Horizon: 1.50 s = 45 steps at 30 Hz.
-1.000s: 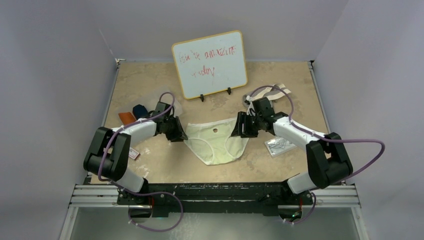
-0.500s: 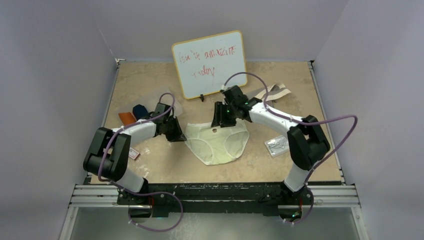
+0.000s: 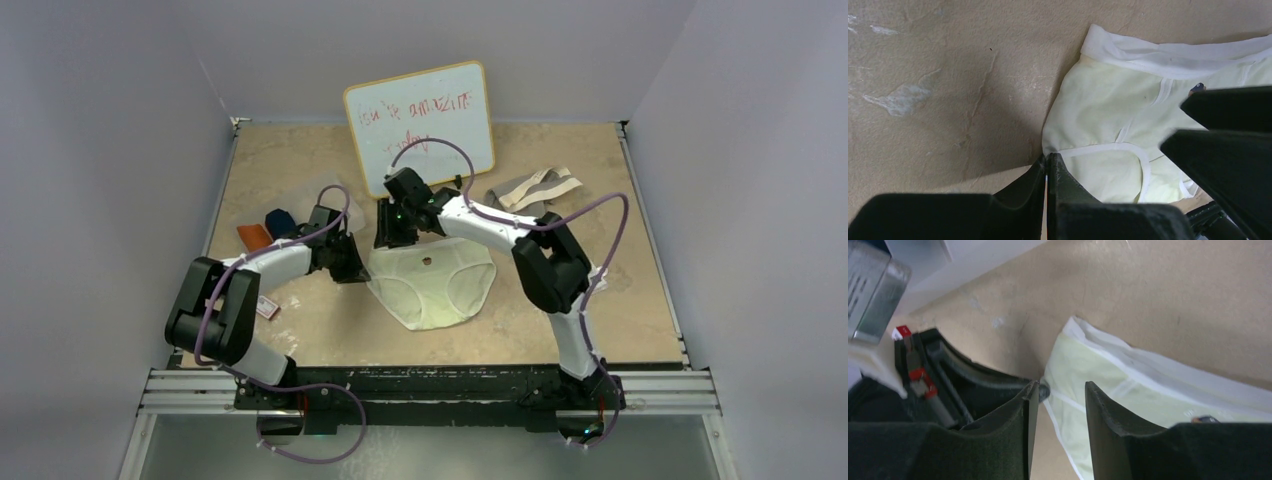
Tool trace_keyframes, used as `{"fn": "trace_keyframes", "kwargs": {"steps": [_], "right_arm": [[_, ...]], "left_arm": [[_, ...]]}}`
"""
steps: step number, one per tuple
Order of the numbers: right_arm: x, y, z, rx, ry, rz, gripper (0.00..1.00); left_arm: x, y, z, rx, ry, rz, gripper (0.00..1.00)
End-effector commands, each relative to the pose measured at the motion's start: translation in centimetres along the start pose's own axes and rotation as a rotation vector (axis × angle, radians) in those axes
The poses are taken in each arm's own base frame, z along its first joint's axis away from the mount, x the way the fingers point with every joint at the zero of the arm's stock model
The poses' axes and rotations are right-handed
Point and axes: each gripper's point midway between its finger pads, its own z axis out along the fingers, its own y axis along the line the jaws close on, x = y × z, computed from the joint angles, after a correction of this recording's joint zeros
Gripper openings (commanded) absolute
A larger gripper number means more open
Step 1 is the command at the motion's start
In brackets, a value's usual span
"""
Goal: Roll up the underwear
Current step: Fold the underwear at the center of the board.
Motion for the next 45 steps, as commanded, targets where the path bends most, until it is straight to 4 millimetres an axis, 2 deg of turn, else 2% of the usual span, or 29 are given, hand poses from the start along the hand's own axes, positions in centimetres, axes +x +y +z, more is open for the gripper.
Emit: {"fn": "trace_keyframes", "kwargs": {"steps": [1, 10, 23, 28, 35, 41, 43, 45], "right_arm": [[-1.3, 1.7, 0.8, 0.020, -0.029, 0.015, 0.41], [-1.2, 2.1, 3.2, 0.054, -0.035, 0.006, 0.40], [-0.2, 0.1, 5.9, 0.162, -0.006, -0.045, 0.36], [1.5, -1.4, 7.2, 0.239, 0.023, -0.060, 0.34], [4.1, -3.7, 8.6, 0.351, 0.055, -0.075, 0.23], [3.6, -3.2, 8.4, 0.353, 0.045, -0.079, 0.17], [3.5, -2.3, 8.0, 0.327, 0.054, -0.076, 0.14], [3.3, -1.3, 7.4, 0.288, 0.065, -0.068, 0.07]], "left_arm": [[-1.3, -0.8, -0.9, 0.022, -0.056, 0.033, 0.00], [-1.0, -0.8, -1.1, 0.035, -0.056, 0.029, 0.00], [-0.7, -0.6, -1.0, 0.031, -0.051, 0.029, 0.00], [-0.7, -0.6, -1.0, 0.030, -0.054, 0.028, 0.00], [-0.4, -0.2, -1.0, 0.021, -0.058, 0.015, 0.00], [-0.4, -0.1, -1.0, 0.019, -0.059, 0.010, 0.00], [-0.4, -0.1, -1.1, 0.019, -0.060, 0.009, 0.00], [-0.5, -0.2, -1.1, 0.019, -0.061, 0.010, 0.00]]}}
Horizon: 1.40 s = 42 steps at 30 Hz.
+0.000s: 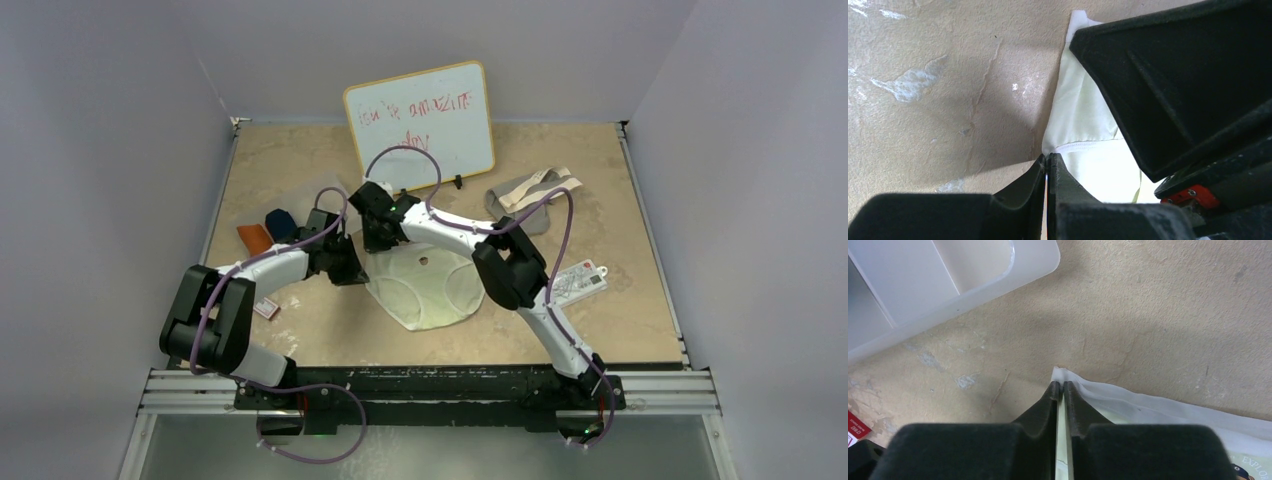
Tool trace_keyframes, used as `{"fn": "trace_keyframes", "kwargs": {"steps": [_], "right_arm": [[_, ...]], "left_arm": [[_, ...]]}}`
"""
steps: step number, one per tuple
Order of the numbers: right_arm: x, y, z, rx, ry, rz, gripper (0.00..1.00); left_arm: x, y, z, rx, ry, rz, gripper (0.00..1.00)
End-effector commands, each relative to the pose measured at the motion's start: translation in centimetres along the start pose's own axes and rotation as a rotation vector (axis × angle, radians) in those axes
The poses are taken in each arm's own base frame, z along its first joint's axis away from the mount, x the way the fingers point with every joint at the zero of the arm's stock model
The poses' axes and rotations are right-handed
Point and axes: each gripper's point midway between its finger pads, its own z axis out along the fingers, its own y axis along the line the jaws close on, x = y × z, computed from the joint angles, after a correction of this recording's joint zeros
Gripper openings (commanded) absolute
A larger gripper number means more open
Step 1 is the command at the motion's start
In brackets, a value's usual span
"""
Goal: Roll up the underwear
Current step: Fold the underwear at the center of the board.
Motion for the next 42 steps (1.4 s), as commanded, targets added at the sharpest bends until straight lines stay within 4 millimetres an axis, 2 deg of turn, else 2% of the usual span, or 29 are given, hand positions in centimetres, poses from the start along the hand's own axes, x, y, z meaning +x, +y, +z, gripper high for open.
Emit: {"fn": "trace_keyframes", "kwargs": {"steps": [1, 8, 16, 19, 29, 36, 42], "right_arm": [[2.5, -0.9, 0.2, 0.040, 0.101, -0.010, 0.05], [-1.2, 2.7, -3.8, -0.134, 0.038, -0.008, 0.04], [-4.6, 4.0, -8.3, -0.364, 0.007, 0.076, 0.04], [-5.4, 3.3, -9.2, -0.414, 0.000, 0.116, 0.04], [-6.9, -1.2, -9.8, -0.529, 0.002, 0.203, 0.06], [-7.3, -4.2, -10.2, -0.576, 0.010, 0.236, 0.06], [-6.9, -6.9, -10.8, -0.611, 0.015, 0.252, 0.06]], "left_arm": [[-0.9, -0.4, -0.6, 0.013, -0.041, 0.010, 0.00], [-1.5, -0.7, -1.4, 0.004, -0.061, 0.030, 0.00], [-3.1, -1.6, -3.7, -0.007, -0.113, 0.071, 0.00], [-3.6, -2.7, -4.5, 0.028, -0.118, 0.094, 0.00], [-4.4, -10.8, -6.9, 0.383, -0.041, 0.185, 0.00], [-5.0, -13.3, -7.0, 0.461, 0.026, 0.166, 0.00], [-3.8, -16.3, -5.5, 0.478, 0.093, 0.186, 0.00]]}}
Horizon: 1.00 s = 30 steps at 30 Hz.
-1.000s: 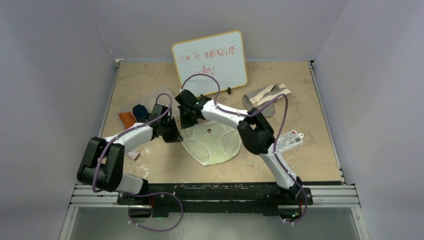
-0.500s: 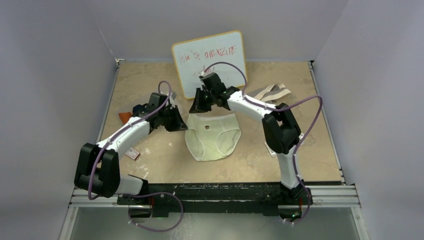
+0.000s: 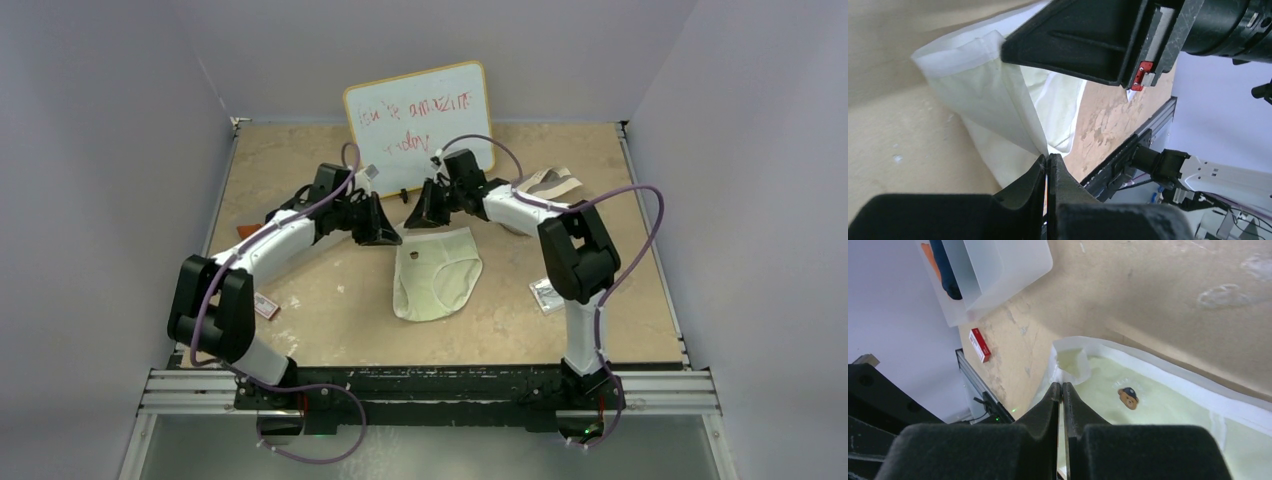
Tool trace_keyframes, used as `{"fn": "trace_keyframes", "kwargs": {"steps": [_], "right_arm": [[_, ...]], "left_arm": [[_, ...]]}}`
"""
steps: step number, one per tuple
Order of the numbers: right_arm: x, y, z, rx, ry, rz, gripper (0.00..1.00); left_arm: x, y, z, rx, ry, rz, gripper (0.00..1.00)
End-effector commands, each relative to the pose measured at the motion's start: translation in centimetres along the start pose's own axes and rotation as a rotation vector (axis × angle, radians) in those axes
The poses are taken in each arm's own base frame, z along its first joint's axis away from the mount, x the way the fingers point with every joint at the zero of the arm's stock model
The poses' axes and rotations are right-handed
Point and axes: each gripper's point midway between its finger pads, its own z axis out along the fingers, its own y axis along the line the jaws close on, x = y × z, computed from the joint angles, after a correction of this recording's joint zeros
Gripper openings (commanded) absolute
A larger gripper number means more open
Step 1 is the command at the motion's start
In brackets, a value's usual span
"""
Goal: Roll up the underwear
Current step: Fold the underwear at the center of the board.
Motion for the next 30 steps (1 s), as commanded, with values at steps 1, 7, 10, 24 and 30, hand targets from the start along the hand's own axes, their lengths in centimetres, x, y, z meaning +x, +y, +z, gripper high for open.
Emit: {"fn": "trace_keyframes", "kwargs": {"steps": [1, 7, 10, 24, 30], "right_arm": [[-1.2, 1.8, -3.0, -0.109, -0.028, -0.053, 0.06], [-1.6, -1.2, -5.0, -0.093, -0.028, -0.058, 0.06], [-2.1, -3.0, -5.9, -0.071, -0.035, -0.041, 0.07], [-3.2, -8.5, -8.3, -0.030, -0.051, -0.024, 0.10], [-3.2, -10.2, -8.6, 0.022, -0.038, -0.014, 0.11]], "left_arm": [[-0.1, -4.1, 2.0, 0.076, 0.033, 0.035, 0.00], [-0.4, -7.1, 4.7, 0.143, 0.020, -0.004, 0.00], [-0.6, -8.2, 6.1, 0.172, 0.030, -0.019, 0.00], [0.0, -10.9, 11.4, 0.223, 0.106, -0.028, 0.00], [0.0, -11.2, 12.7, 0.231, 0.120, -0.042, 0.00]]}}
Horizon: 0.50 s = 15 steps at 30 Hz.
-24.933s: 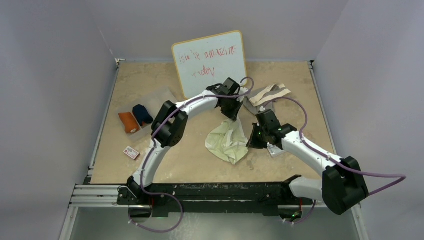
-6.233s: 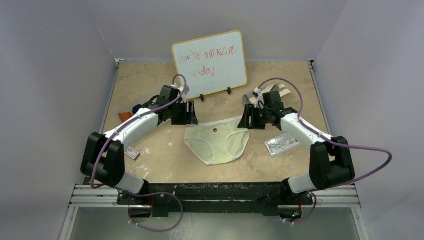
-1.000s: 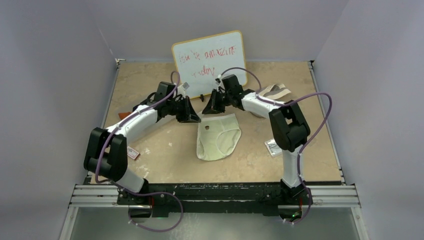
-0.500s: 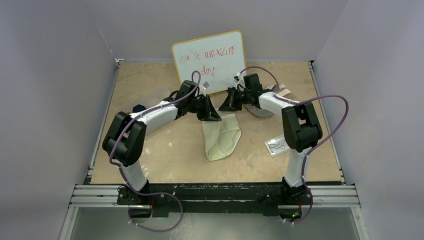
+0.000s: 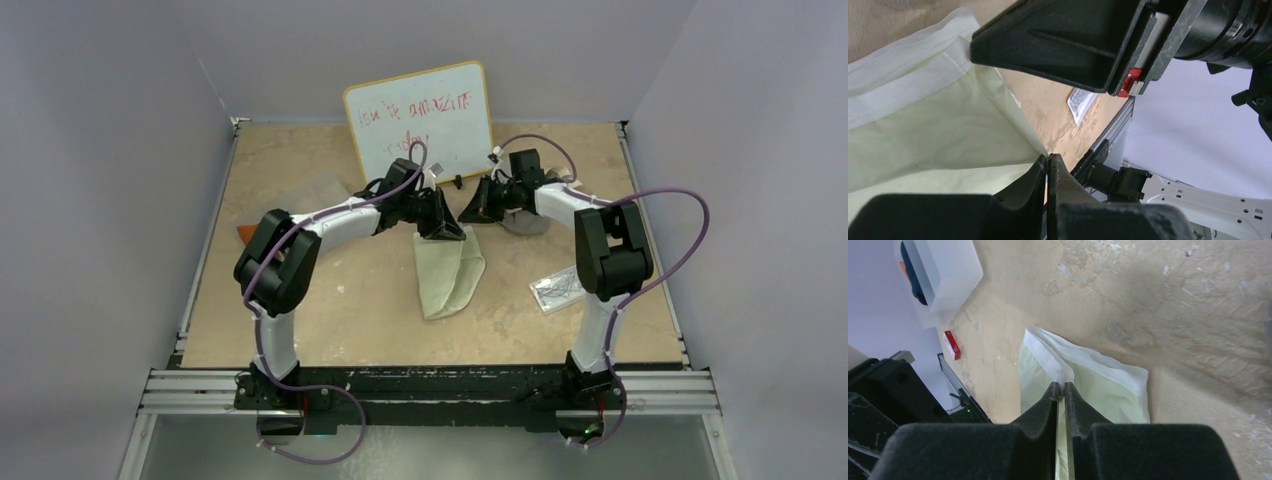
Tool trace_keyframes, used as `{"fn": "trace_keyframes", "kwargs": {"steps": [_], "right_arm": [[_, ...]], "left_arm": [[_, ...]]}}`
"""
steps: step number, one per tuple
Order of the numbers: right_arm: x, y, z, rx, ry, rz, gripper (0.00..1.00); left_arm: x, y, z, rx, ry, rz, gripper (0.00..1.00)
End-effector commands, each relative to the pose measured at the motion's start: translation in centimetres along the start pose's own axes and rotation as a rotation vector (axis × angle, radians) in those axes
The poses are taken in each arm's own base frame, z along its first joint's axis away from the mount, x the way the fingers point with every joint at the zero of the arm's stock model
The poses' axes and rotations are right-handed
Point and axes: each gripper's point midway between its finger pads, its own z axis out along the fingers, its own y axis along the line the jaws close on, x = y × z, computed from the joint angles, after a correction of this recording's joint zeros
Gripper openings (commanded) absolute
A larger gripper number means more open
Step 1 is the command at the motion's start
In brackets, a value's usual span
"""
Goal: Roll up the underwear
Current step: Fold the underwear at the center of the board.
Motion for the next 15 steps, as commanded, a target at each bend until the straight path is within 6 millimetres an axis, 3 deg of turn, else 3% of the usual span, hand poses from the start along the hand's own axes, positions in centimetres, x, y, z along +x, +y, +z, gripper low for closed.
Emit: {"fn": "trace_keyframes", "kwargs": {"steps": [1, 10, 15], "right_arm": [[0.1, -0.6, -0.7, 0.032, 0.015, -0.028, 0.11], [-1.0, -1.1, -1.4, 0.095, -0.015, -0.099, 0.12], [-1.8, -3.5, -1.7, 0.231, -0.041, -0.121, 0.16]], "left_arm": [[-1.0, -2.3, 0.9, 0.066, -0.009, 0.027, 0.00], [-0.8, -2.7, 3.2, 0.081, 0.035, 0.029, 0.00], [-0.3, -1.0, 4.9, 0.058, 0.064, -0.007, 0.00]]}}
